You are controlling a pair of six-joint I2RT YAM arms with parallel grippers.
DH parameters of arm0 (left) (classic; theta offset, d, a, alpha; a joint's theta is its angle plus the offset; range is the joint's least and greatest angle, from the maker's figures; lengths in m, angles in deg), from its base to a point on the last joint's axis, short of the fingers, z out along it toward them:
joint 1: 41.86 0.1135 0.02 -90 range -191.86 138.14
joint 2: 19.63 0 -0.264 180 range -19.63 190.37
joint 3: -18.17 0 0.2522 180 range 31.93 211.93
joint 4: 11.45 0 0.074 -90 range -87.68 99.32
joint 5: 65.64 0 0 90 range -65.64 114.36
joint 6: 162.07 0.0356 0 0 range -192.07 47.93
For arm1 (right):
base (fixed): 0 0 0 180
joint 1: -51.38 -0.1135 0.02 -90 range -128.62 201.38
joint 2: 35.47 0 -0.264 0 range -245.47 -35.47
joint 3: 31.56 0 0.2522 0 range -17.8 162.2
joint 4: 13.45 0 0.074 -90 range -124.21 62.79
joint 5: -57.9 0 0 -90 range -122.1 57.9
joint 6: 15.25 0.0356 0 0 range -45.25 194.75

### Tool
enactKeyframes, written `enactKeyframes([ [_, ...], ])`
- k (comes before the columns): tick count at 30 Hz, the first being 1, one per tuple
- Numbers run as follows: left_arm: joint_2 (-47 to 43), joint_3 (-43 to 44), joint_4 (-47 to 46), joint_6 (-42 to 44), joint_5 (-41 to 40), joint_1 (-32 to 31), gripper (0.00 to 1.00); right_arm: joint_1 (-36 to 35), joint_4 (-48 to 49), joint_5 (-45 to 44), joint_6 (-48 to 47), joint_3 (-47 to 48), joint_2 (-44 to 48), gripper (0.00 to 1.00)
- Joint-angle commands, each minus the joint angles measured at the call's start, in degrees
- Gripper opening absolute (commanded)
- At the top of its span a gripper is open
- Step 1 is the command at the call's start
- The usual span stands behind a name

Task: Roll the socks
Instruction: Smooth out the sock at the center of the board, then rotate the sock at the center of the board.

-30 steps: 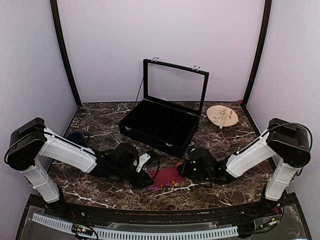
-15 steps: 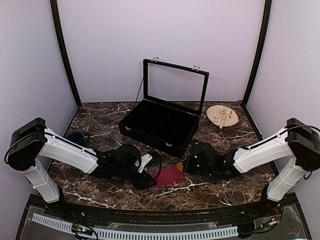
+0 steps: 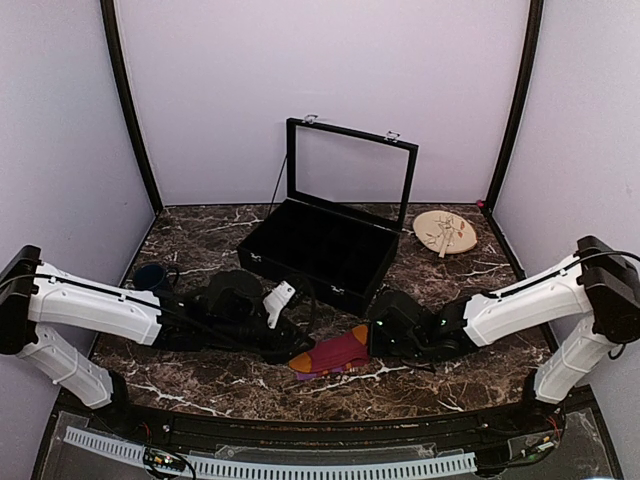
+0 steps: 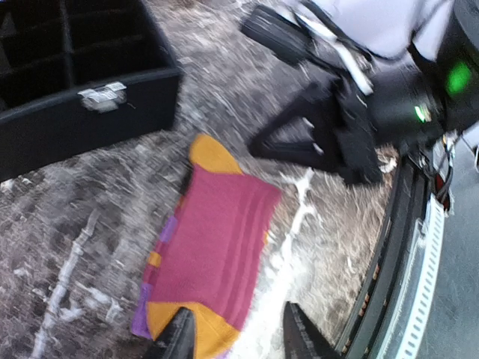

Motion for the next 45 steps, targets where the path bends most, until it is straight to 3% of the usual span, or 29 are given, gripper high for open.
enactKeyframes([
  [1,0.3,-2.8,3.0,1.9,-4.1,-4.9,0.36,-0.6,-2.8,-0.9,0.1,2.9,-2.1,0.06],
  [4,2.4,-3.7,3.8,1.4,-5.8,-7.6,0.24,-0.6,-3.6,-0.7,-0.1,3.5,-3.9,0.06],
  [10,3.6,-4.3,4.4,0.4,-9.8,-12.4,0.17,-0.6,-4.0,0.1,-0.2,4.3,-4.9,0.06],
  [20,12.1,0.2,7.3,1.2,-9.0,-13.8,0.07,-0.8,-5.4,1.4,-0.5,5.2,-5.5,0.06],
  [31,19.0,6.0,13.6,-1.5,-15.6,-13.8,0.06,-2.6,-6.6,3.1,0.1,5.2,-5.8,0.06],
  [45,15.5,1.9,17.3,-6.3,-19.5,-10.5,0.07,-7.4,-4.9,5.2,0.7,7.7,-8.8,0.06],
])
